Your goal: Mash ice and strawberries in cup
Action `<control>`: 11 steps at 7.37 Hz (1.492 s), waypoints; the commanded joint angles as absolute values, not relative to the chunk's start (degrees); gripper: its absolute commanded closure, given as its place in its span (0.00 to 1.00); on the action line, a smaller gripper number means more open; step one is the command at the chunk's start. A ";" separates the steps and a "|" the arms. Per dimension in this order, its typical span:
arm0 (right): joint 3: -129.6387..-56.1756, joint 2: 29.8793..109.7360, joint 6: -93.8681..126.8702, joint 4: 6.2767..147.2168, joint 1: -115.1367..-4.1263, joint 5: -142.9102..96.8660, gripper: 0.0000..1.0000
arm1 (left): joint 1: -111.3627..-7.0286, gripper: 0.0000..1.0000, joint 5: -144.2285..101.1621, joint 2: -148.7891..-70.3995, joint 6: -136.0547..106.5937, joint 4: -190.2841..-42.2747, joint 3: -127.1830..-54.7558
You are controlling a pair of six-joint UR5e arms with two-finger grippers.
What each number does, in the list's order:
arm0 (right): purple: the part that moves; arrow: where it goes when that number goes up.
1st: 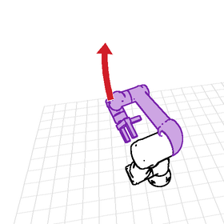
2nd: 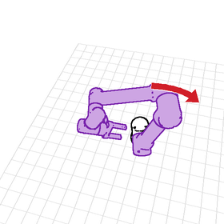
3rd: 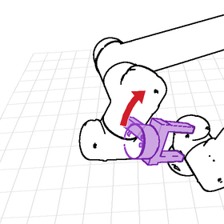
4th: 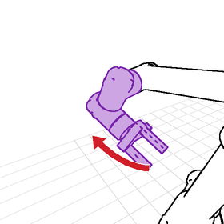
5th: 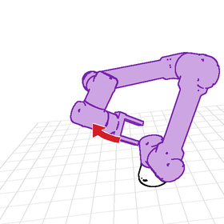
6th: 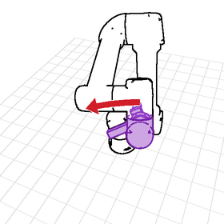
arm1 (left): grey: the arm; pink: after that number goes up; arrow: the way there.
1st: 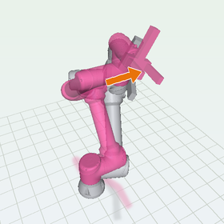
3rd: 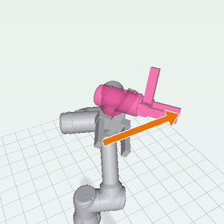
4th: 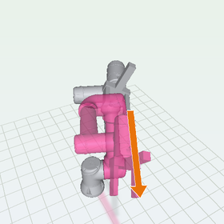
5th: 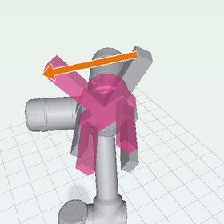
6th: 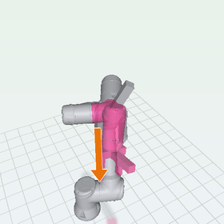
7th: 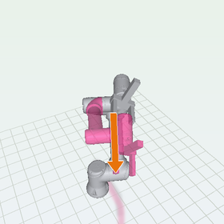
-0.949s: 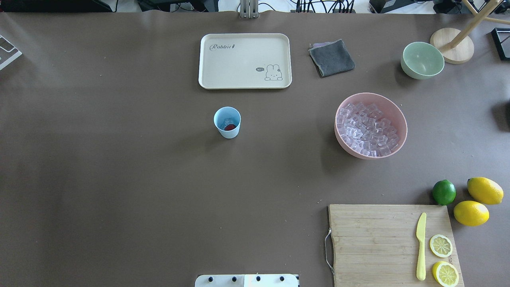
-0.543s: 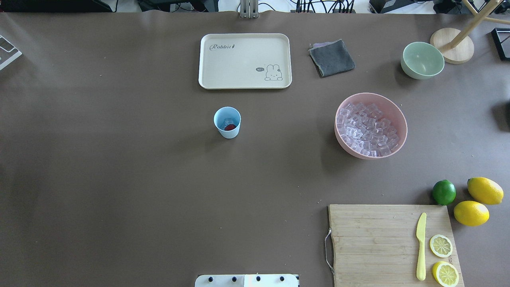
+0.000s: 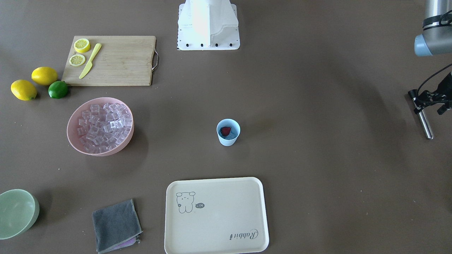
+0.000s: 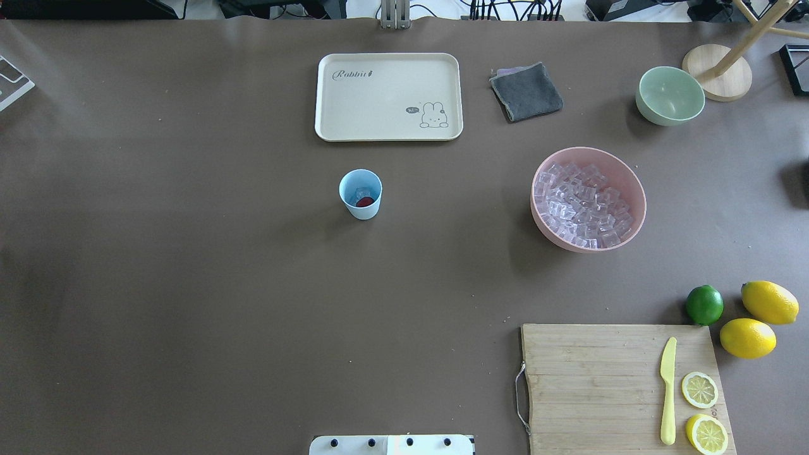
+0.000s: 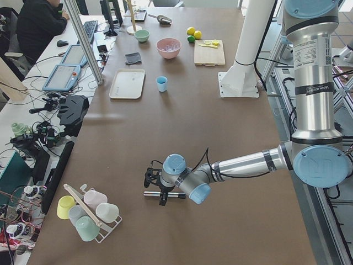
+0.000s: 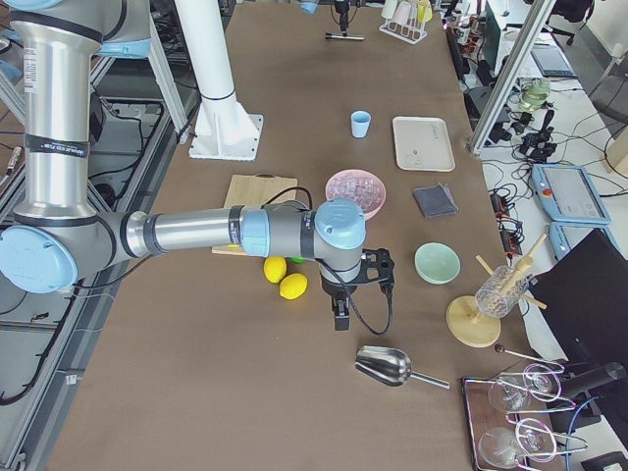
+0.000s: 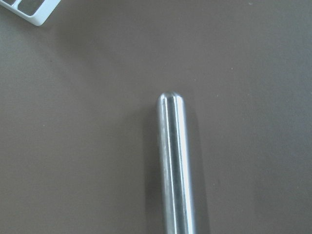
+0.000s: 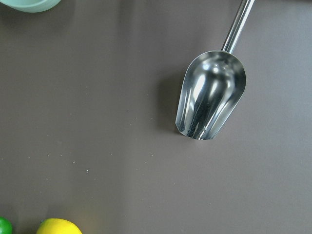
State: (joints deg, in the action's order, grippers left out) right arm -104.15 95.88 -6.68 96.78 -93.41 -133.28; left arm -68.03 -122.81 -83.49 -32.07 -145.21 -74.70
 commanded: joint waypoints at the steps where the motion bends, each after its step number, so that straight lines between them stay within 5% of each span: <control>1: -104.24 96.32 -6.68 96.77 -93.51 -133.33 0.00 | -67.85 0.07 -122.78 -86.30 -31.55 -145.28 -71.38; 3: -104.59 96.33 -6.68 96.77 -93.52 -133.42 0.00 | -67.68 0.11 -122.87 -87.80 -31.64 -145.28 -70.40; 4: -104.59 96.33 -6.68 96.77 -93.52 -133.42 0.00 | -67.59 0.32 -122.87 -87.80 -31.47 -145.28 -69.88; 8: -104.50 96.42 -6.68 96.77 -93.51 -133.33 0.00 | -67.59 0.62 -122.78 -87.89 -27.44 -145.46 -69.26; 11: -104.59 96.77 -6.68 96.86 -93.60 -133.50 0.00 | -67.59 0.70 -122.78 -88.41 -25.23 -145.63 -70.22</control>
State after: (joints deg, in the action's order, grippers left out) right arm -104.51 96.64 -6.68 96.82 -93.54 -133.43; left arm -67.59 -122.77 -88.03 -25.77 -145.46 -69.90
